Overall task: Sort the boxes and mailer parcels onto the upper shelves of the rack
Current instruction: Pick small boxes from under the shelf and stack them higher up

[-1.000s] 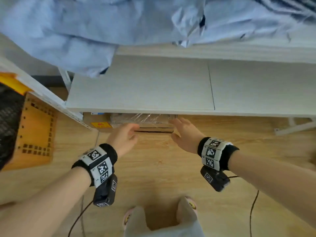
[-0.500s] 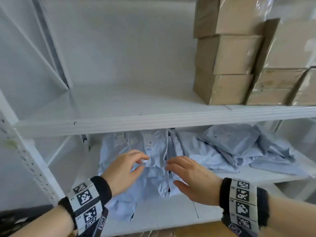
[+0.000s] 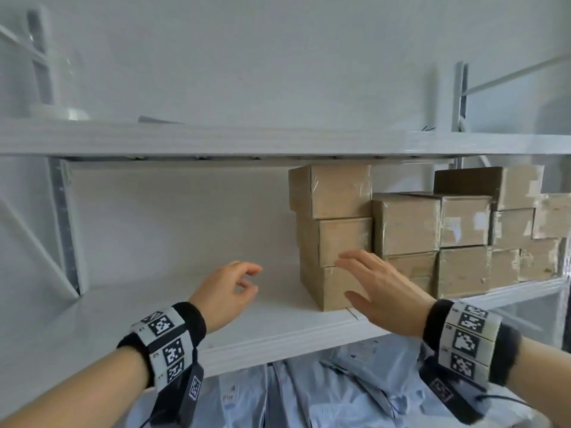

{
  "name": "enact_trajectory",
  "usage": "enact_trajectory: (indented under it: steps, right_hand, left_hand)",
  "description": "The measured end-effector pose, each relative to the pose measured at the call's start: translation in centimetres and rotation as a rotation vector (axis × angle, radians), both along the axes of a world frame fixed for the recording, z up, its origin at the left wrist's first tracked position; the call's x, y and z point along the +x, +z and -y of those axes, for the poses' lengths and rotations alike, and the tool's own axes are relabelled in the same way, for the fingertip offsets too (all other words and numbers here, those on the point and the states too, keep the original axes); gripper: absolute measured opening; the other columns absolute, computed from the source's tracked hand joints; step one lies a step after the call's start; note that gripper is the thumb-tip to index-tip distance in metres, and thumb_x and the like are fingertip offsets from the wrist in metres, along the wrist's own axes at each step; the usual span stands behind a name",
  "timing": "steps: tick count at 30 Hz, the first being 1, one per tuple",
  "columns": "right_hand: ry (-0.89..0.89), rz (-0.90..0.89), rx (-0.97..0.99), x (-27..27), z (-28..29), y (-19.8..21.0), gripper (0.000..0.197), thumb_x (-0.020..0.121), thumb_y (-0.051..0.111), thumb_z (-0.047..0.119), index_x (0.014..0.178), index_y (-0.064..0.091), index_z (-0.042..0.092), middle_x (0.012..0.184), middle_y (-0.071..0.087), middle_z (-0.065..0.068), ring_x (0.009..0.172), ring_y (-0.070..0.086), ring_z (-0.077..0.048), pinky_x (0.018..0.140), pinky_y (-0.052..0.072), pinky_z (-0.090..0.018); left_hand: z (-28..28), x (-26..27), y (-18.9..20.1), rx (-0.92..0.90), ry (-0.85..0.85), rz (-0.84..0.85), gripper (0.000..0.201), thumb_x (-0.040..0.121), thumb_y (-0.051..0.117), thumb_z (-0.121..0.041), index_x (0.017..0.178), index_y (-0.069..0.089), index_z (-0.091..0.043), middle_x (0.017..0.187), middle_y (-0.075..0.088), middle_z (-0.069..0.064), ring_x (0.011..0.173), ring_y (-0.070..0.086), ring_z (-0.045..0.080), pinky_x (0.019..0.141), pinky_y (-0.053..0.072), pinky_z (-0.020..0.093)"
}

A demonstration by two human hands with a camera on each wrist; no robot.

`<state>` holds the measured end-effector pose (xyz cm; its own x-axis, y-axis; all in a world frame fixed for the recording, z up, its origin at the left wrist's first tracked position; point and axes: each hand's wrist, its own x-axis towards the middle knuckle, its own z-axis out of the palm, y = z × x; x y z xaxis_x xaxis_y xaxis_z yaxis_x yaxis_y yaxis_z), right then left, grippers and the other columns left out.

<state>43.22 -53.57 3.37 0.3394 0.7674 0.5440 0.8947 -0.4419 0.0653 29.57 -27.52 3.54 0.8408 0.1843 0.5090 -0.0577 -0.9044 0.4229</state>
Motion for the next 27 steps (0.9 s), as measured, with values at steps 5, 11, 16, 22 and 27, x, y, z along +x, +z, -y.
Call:
enact_trajectory:
  steps: [5,11,16,22,27]
  right_hand:
    - [-0.145,-0.014,0.122,6.1,1.4,5.3,0.051,0.093,0.054,0.027,0.141,0.041,0.016,0.140,0.043,0.000,0.127,0.043,-0.021,0.107,0.038,-0.038]
    - [-0.312,0.025,0.216,14.7,1.4,10.1,0.050,0.095,0.049,0.033,0.140,0.042,0.011,0.139,0.047,-0.007,0.127,0.042,-0.027,0.105,0.037,-0.041]
    - [-0.366,-0.051,0.262,19.9,0.3,12.2,0.053,0.097,0.044,0.040,0.136,0.046,0.003,0.137,0.048,-0.015,0.127,0.043,-0.031,0.101,0.038,-0.039]
    - [-0.416,-0.136,0.217,22.2,-1.9,14.2,0.045,0.098,0.032,0.036,0.111,0.060,0.003,0.113,0.054,-0.017,0.106,0.050,-0.032,0.085,0.042,-0.038]
    - [-0.388,-0.256,0.203,21.8,-3.3,14.6,0.047,0.099,0.028,0.034,0.091,0.061,0.001,0.088,0.056,-0.014,0.090,0.054,-0.031,0.073,0.037,-0.032]
  left_hand:
    - [1.1,5.7,3.3,-0.047,-0.027,0.057,0.039,0.093,0.058,-0.018,0.132,0.052,-0.019,0.125,0.055,-0.006,0.095,0.059,0.002,0.074,0.038,0.006]
    - [1.3,12.3,6.3,-0.119,-0.022,0.059,0.053,0.095,0.053,-0.037,0.144,0.036,-0.028,0.137,0.047,-0.012,0.110,0.054,0.002,0.093,0.038,0.021]
    - [1.5,16.5,7.5,-0.288,-0.020,0.091,0.063,0.094,0.042,-0.055,0.150,0.023,-0.033,0.150,0.037,-0.011,0.125,0.043,0.007,0.101,0.029,0.023]
    - [1.9,19.7,8.3,-0.584,-0.134,0.066,0.070,0.091,0.030,-0.068,0.151,0.012,-0.037,0.159,0.019,-0.010,0.141,0.029,0.016,0.114,0.029,0.041]
    - [1.6,21.1,9.6,-0.850,-0.178,0.056,0.074,0.088,0.033,-0.069,0.151,0.016,-0.035,0.157,0.025,-0.008,0.138,0.033,0.027,0.112,0.029,0.047]
